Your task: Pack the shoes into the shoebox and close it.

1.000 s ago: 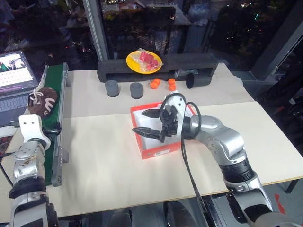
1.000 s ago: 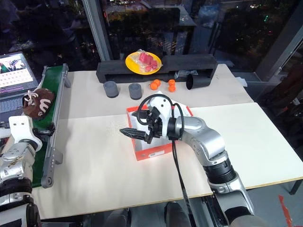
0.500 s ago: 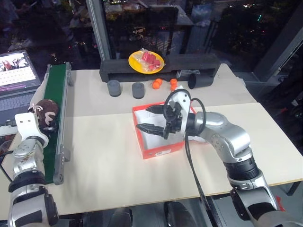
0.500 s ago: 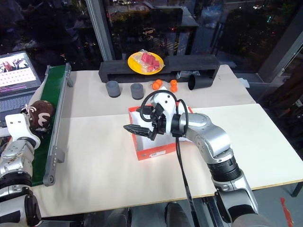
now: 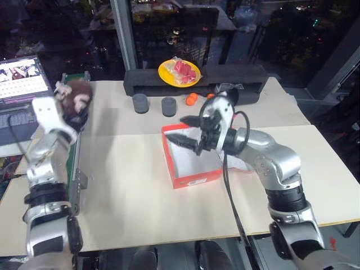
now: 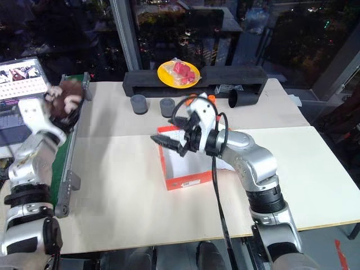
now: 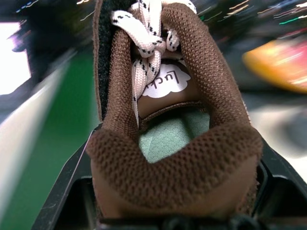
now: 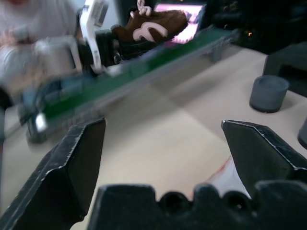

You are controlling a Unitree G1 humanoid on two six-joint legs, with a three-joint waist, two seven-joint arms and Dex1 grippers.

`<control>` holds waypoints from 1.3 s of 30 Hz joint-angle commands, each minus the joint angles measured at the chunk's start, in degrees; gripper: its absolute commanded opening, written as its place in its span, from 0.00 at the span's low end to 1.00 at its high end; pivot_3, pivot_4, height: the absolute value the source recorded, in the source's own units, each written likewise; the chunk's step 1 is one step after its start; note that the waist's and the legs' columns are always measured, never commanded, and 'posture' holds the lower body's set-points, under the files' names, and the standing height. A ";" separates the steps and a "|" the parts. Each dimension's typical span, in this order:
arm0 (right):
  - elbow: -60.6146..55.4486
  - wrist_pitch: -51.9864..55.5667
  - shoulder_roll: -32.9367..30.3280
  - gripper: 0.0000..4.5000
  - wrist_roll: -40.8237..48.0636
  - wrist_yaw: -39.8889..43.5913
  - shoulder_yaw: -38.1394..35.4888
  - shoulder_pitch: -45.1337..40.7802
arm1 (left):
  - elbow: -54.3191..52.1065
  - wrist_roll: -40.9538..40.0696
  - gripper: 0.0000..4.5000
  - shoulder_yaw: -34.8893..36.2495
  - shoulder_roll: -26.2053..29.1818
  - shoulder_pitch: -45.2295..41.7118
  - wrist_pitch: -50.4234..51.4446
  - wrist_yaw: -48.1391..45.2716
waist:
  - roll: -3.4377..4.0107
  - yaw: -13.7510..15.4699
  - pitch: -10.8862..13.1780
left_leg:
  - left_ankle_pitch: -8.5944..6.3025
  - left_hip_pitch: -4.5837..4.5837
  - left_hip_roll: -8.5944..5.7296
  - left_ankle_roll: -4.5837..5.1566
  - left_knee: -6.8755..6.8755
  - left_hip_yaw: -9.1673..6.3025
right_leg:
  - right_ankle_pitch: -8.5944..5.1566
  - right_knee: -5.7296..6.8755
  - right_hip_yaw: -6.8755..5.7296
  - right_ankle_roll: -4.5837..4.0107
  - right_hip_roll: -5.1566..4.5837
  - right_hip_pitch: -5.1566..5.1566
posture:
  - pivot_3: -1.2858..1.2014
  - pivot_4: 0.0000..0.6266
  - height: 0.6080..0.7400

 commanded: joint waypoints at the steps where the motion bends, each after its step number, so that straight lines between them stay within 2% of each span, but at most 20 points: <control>1: 3.55 5.74 4.50 1.00 13.27 -12.08 -15.01 -6.71 | -12.08 -3.84 0.61 -4.70 -3.62 -1.08 6.60 -1.01 | 0.00 -0.25 0.00 | -0.01 0.01 0.00 0.01 -0.03 0.00 | 0.00 0.00 0.00 0.00 0.00 0.00 | 0.52 0.24 1.00; 4: 8.16 8.67 7.65 1.00 25.03 -22.95 -24.79 -11.30 | -18.61 -6.25 0.61 -8.63 -7.95 -1.65 11.79 -0.69 | 0.02 -0.56 0.01 | -0.01 -0.04 0.01 0.03 -0.07 -0.01 | 0.01 0.06 0.01 -0.02 0.01 -0.11 | 0.52 0.24 1.00; 7: 9.83 10.49 8.05 1.00 29.66 -29.31 -27.62 -11.55 | -22.55 -7.81 0.61 -11.08 -11.56 -2.67 15.37 0.42 | 0.02 -1.30 0.01 | -0.02 -0.12 0.02 0.05 -0.09 -0.01 | 0.01 0.09 0.01 -0.03 0.04 -0.24 | 0.52 0.24 1.00; 11: 7.78 11.42 6.13 1.00 27.56 -29.65 -23.43 -7.80 | -26.11 -10.52 0.61 -12.57 -14.94 -1.68 19.09 0.53 | 0.03 -1.98 0.02 | -0.02 -0.19 0.00 0.07 -0.09 0.04 | 0.01 0.10 0.09 -0.02 0.04 -0.32 | 0.52 0.24 1.00; 16: 7.64 9.90 6.03 1.00 27.91 -31.25 -22.92 -4.57 | -26.61 -12.22 0.61 -13.40 -16.60 -3.42 21.68 0.19 | 0.14 -2.83 0.08 | 0.00 -0.26 0.00 0.09 -0.08 0.05 | 0.01 0.20 0.14 -0.02 0.06 -0.44 | 0.52 0.24 1.00; 24: 10.23 6.73 5.65 1.00 25.36 -30.07 -21.54 -3.95 | -31.25 -17.18 0.61 -16.06 -18.77 -1.99 28.14 -1.31 | 0.17 -2.78 0.10 | 0.00 -0.33 -0.02 0.09 -0.07 0.05 | 0.00 0.11 0.13 -0.01 0.06 -0.45 | 0.52 0.24 1.00; 27: 11.23 5.52 5.86 0.84 24.36 -29.20 -21.02 -4.02 | -31.89 -17.99 0.61 -17.08 -18.77 -1.98 29.49 -2.29 | 0.17 -2.85 0.10 | 0.00 -0.35 -0.03 0.09 -0.07 0.05 | 0.00 0.11 0.13 -0.01 0.05 -0.45 | 0.52 0.24 1.00; 33: 11.02 4.80 5.96 0.41 24.59 -29.42 -21.29 -4.73 | -26.81 -16.13 0.61 -15.32 -16.32 -3.74 29.28 -3.10 | 0.27 -2.81 0.16 | 0.00 -0.32 -0.03 0.10 -0.07 0.05 | 0.00 0.15 0.13 -0.01 0.07 -0.47 | 0.52 0.24 1.00; 35: 10.89 4.68 5.72 0.30 24.84 -29.79 -21.44 -5.16 | -24.45 -17.86 0.82 -12.72 -16.00 -4.26 29.48 -3.90 | 0.28 -2.80 0.16 | 0.00 -0.33 -0.03 0.10 -0.06 0.04 | 0.00 0.13 0.14 -0.01 0.06 -0.47 | 0.52 0.24 1.00; 37: 10.59 4.47 5.24 0.20 24.84 -29.88 -21.22 -5.83 | -22.25 -18.51 0.97 -11.18 -14.81 -4.94 29.48 -4.90 | 0.29 -2.87 0.17 | 0.00 -0.34 -0.03 0.10 -0.07 0.05 | 0.00 0.12 0.13 -0.01 0.06 -0.47 | 0.52 0.24 1.00; 39: 10.48 4.35 4.03 0.11 24.01 -29.75 -20.62 -7.28 | -19.07 -17.33 1.00 -10.62 -11.68 -5.35 29.38 -6.27 | 0.31 -2.88 0.18 | 0.01 -0.34 -0.03 0.10 -0.07 0.04 | 0.00 0.14 0.13 -0.01 0.06 -0.49 | 0.52 0.24 1.00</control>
